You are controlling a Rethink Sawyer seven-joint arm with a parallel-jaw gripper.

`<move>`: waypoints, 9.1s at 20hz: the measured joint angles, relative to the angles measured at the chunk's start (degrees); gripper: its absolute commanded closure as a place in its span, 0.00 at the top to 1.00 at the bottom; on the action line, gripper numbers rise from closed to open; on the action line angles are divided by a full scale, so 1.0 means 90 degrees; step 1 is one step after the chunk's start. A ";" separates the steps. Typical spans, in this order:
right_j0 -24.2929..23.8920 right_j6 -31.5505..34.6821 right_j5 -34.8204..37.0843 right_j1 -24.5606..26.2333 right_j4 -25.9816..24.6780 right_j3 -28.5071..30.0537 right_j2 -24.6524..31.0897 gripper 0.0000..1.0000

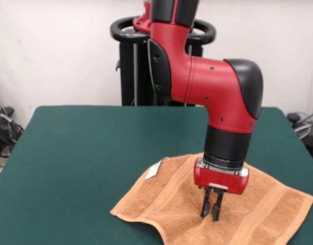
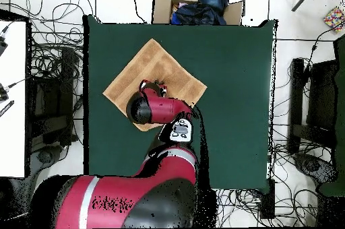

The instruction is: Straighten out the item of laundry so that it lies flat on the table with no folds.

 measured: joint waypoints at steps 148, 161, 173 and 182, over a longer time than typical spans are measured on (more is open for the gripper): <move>-0.0755 0.0000 0.2521 -0.0685 0.0288 0.0695 -0.0199 1.00; -0.0566 0.0000 0.3022 -0.0064 0.0493 -0.0042 -0.0416 1.00; -0.0612 0.0000 0.4616 0.0338 0.0862 -0.0910 -0.0573 1.00; -0.0588 0.0000 0.5081 0.0480 0.0866 -0.1203 -0.0648 1.00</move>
